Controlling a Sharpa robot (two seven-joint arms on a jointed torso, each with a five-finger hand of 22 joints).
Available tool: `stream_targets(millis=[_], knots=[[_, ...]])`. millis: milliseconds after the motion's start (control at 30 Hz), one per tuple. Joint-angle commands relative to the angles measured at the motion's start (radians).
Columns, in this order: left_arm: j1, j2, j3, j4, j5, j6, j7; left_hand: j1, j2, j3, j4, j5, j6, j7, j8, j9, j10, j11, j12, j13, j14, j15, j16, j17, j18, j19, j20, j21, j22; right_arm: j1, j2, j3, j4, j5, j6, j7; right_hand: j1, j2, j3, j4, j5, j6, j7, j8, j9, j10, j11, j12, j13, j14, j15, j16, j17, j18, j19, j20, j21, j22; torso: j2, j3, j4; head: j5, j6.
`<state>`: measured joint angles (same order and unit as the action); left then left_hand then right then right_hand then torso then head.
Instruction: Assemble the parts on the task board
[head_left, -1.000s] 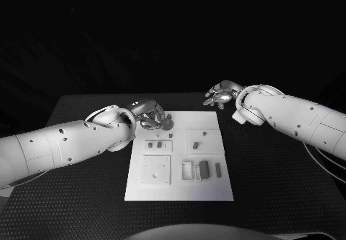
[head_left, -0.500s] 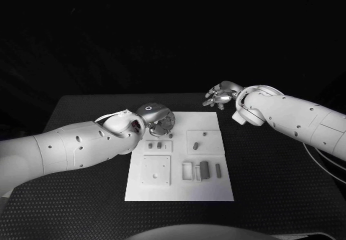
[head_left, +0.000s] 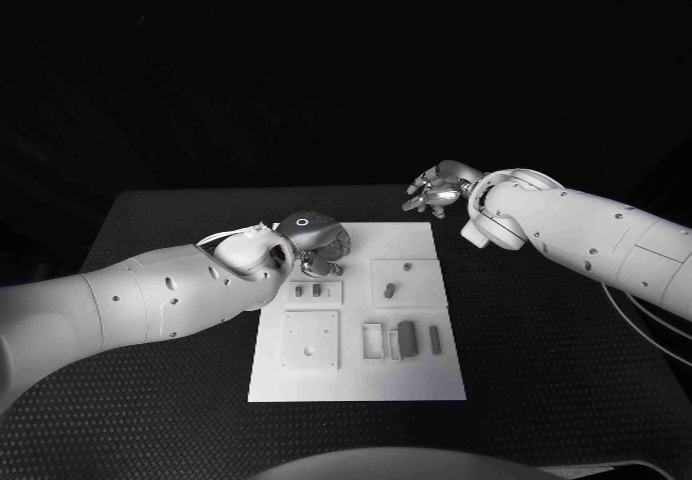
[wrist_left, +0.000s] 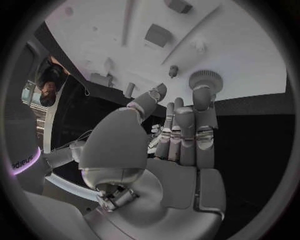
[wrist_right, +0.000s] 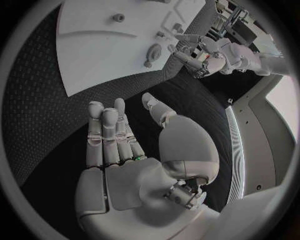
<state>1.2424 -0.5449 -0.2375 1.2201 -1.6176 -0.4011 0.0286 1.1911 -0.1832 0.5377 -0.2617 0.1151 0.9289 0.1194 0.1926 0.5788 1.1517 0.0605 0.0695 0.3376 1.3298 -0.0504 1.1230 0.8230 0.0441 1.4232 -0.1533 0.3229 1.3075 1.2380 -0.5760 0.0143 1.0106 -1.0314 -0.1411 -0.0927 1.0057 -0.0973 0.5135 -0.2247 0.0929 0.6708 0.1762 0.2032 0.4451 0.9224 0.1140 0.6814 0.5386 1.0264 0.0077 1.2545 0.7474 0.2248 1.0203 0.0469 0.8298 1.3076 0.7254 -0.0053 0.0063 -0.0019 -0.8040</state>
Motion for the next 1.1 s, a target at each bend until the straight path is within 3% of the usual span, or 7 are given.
stream_targets(millis=[33, 300, 467, 1100], knots=[[-0.006, 0.012, 0.001, -0.006, -0.030, 0.064, -0.017, 0.002, 0.012, -0.006, -0.002, 0.000, -0.010, 0.000, -0.003, -0.004, -0.015, 0.002, -0.005, -0.003, 0.010, -0.001, 0.016, 0.003, 0.086, 0.014, 0.000, 0.012, 0.017, 0.000, 0.002, 0.000, 0.000, -0.007, 0.005, 0.009, 0.000, 0.008, 0.000, 0.004, 0.002, 0.001, 0.049, 0.003, -0.002, -0.008, -0.002, 0.005, -0.002, -0.004, -0.006, 0.006, -0.001, 0.037, 0.001, -0.007, -0.003, 0.018, -0.001, -0.0001, 0.0013, -0.002, -0.001], [-0.024, 0.027, 0.001, -0.035, -0.030, 0.039, -0.011, 0.001, 0.027, -0.006, -0.004, 0.003, -0.027, -0.005, -0.006, -0.012, -0.018, -0.004, -0.003, -0.004, 0.015, -0.007, 0.049, -0.003, 0.104, 0.056, -0.005, 0.044, 0.025, 0.000, 0.003, 0.000, 0.004, -0.006, 0.005, 0.009, 0.000, 0.008, 0.000, 0.004, 0.002, 0.002, 0.049, 0.003, -0.002, -0.008, -0.002, 0.005, -0.002, -0.004, -0.006, 0.006, -0.001, 0.037, 0.001, -0.007, -0.003, 0.018, 0.000, -0.0011, -0.0007, -0.002, -0.003], [-0.026, 0.028, 0.001, -0.045, -0.027, 0.019, -0.011, -0.026, 0.019, -0.018, 0.007, -0.001, -0.030, -0.004, -0.004, -0.014, -0.052, 0.007, -0.008, -0.014, 0.012, 0.003, 0.059, -0.011, 0.110, 0.058, 0.002, 0.047, 0.022, 0.000, 0.001, 0.000, 0.005, -0.007, 0.005, 0.009, 0.000, 0.008, 0.000, 0.004, 0.002, 0.002, 0.049, 0.003, -0.002, -0.008, -0.002, 0.005, -0.002, -0.004, -0.006, 0.006, -0.001, 0.037, 0.001, -0.007, -0.003, 0.018, -0.001, 0.0002, 0.0024, -0.007, -0.004], [-0.041, 0.045, 0.001, -0.085, -0.016, 0.020, -0.008, -0.022, 0.047, -0.003, 0.019, 0.007, -0.016, 0.003, 0.012, -0.013, -0.060, 0.019, -0.002, -0.026, 0.002, 0.016, 0.085, -0.031, 0.131, 0.057, 0.018, 0.050, 0.022, 0.000, 0.004, 0.000, 0.011, -0.013, 0.004, 0.009, 0.000, 0.009, 0.000, 0.003, 0.002, 0.002, 0.049, 0.003, -0.002, -0.008, -0.002, 0.006, -0.002, -0.003, -0.006, 0.007, -0.001, 0.037, 0.001, -0.007, -0.003, 0.018, -0.001, 0.0007, 0.0007, -0.008, -0.006]])
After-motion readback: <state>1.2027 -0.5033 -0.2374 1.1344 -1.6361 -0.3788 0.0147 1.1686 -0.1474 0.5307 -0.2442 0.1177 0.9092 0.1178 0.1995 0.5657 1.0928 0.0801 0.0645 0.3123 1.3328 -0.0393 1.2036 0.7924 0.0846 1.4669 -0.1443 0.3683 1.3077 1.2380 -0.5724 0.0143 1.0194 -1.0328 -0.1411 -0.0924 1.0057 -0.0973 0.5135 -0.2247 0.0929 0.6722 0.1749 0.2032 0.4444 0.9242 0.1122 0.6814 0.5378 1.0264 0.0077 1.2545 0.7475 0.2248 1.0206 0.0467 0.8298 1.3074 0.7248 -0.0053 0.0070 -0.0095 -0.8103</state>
